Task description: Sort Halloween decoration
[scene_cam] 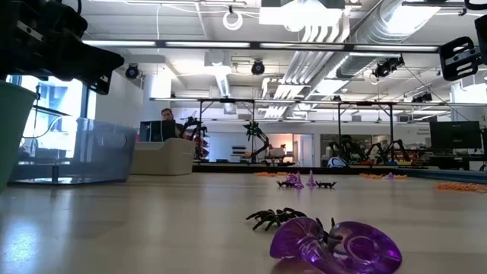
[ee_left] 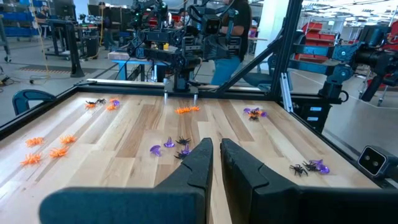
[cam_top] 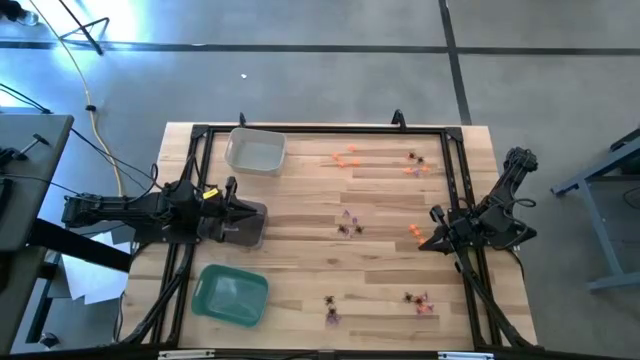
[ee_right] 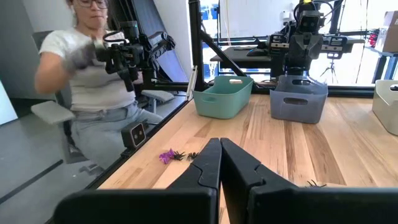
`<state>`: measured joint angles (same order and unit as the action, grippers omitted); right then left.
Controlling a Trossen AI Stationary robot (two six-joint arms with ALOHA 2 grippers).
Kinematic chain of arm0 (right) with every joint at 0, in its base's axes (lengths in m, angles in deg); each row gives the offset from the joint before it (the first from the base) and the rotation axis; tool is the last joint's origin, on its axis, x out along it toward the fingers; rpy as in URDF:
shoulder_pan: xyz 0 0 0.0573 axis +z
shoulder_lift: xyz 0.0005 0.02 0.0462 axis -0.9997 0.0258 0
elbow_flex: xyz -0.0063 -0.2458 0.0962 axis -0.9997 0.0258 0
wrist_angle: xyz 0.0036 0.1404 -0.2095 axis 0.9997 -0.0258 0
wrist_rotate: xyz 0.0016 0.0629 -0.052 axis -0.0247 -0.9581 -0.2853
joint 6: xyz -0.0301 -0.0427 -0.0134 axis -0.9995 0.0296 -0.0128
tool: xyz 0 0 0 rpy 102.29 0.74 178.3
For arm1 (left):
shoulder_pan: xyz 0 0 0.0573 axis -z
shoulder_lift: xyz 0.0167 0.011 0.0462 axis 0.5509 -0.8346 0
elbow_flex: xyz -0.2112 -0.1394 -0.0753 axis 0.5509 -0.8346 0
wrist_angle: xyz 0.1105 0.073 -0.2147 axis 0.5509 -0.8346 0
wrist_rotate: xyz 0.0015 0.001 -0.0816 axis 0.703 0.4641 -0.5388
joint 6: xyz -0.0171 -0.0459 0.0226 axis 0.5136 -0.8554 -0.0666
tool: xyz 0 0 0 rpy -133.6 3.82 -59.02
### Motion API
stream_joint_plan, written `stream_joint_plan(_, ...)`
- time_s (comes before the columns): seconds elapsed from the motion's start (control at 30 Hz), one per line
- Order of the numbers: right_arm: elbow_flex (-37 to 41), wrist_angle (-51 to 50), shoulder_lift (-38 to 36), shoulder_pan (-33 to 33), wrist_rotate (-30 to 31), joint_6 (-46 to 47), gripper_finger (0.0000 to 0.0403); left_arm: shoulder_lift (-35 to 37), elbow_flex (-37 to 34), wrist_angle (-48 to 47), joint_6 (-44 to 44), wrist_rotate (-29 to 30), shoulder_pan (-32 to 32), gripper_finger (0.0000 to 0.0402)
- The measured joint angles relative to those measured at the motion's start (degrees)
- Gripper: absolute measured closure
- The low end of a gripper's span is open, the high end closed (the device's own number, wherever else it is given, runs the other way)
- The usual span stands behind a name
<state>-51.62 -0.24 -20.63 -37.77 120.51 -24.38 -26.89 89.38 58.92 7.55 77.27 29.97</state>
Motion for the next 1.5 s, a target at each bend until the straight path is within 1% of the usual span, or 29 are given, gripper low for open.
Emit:
stream_joint_plan(0.17, 0.00, 0.00, 0.01, 0.01, -0.01, 0.01, 0.0402, 0.00, 0.00, -0.01, 0.01, 0.11, 0.01, 0.0381)
stream_joint_plan(0.27, -0.01, 0.00, 0.00, 0.00, -0.01, 0.01, 0.0402, 0.00, 0.00, -0.01, -0.67, 1.28, 0.01, 0.0381)
stream_joint_plan(0.43, 0.00, 0.01, 0.00, -0.01, -0.01, 0.01, 0.0402, 0.00, 0.00, -0.02, -4.22, 4.63, 0.01, 0.0381)
stream_joint_plan(0.63, 0.01, 0.00, 0.01, -0.01, 0.00, 0.01, 0.0402, 0.00, 0.00, 0.89, -3.98, 5.40, 0.01, 0.0381)
stream_joint_plan(0.7, 0.00, 0.00, -0.01, -0.01, 0.00, 0.01, 0.0402, 0.00, 0.00, 1.01, -3.66, 8.63, 0.04, 0.0381)
stream_joint_plan(0.8, 0.00, 0.01, -0.02, 0.00, -0.01, 0.01, 0.0402, 0.00, 0.00, 0.87, -5.85, 15.57, 0.01, 0.0381)
stream_joint_plan(0.87, -0.01, 0.00, 0.01, -0.01, -0.01, 0.01, 0.0402, -0.04, 0.00, -0.01, -8.18, 17.89, -0.01, 0.0381)
stream_joint_plan(0.93, 0.01, 0.00, 0.00, -0.01, -0.01, -0.01, 0.0402, -0.12, 0.00, 0.07, -8.38, 19.11, -0.12, 0.0381)
stream_joint_plan(1.03, -0.01, 0.01, 0.00, -0.01, -0.01, 0.01, 0.0402, -0.17, 0.00, 0.32, -9.13, 19.51, -0.31, 0.0381)
stream_joint_plan(1.17, 0.01, 0.00, -0.02, 0.01, -0.01, 0.01, 0.0402, -0.15, 0.00, 3.05, -11.85, 19.31, -0.31, 0.0381)
stream_joint_plan(1.3, -0.01, 0.01, -0.02, -0.01, -0.01, 0.01, 0.0402, -0.16, 0.00, 3.46, -11.14, 19.31, -0.31, 0.0381)
stream_joint_plan(1.5, -0.01, 0.00, 0.01, -0.01, 0.01, 0.01, 0.0402, -0.17, 0.00, 3.02, -20.34, 18.85, -0.27, 0.0381)
